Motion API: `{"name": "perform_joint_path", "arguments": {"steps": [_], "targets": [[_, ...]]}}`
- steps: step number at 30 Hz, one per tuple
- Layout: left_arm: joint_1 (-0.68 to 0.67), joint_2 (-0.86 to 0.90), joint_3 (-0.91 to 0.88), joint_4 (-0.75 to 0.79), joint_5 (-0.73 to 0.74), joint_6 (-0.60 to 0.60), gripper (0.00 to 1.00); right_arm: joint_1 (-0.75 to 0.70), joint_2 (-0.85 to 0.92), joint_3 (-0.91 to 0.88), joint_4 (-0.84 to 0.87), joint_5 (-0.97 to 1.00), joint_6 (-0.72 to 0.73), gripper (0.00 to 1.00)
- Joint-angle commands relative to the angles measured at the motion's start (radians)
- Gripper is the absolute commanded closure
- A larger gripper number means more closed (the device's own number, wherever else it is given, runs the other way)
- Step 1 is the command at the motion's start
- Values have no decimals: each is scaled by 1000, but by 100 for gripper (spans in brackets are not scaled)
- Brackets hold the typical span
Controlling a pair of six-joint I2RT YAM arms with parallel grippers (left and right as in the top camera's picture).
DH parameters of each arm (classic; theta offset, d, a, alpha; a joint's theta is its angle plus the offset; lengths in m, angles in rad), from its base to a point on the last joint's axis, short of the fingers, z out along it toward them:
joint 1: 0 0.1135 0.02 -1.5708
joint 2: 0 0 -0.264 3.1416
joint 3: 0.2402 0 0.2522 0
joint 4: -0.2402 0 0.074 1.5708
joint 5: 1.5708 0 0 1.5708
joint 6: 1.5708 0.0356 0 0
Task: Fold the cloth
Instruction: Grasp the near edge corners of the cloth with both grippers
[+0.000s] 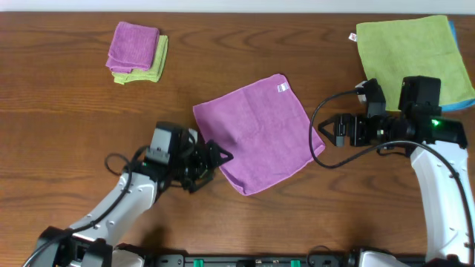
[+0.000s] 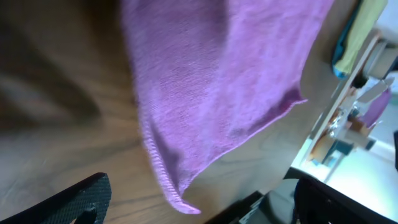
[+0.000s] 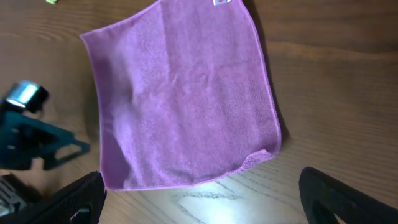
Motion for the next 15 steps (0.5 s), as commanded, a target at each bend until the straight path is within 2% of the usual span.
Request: {"name": "perform_joint_path", "arguments": {"steps": [1, 5, 15], "targets": [[-6, -2, -58, 71, 27, -145, 5, -9, -4, -2, -4, -36, -18, 1], [-21, -2, -105, 154, 14, -209, 5, -9, -4, -2, -6, -36, -15, 1], [-169, 0, -122, 157, -138, -282, 3, -9, -4, -2, -6, -37, -6, 1]]}}
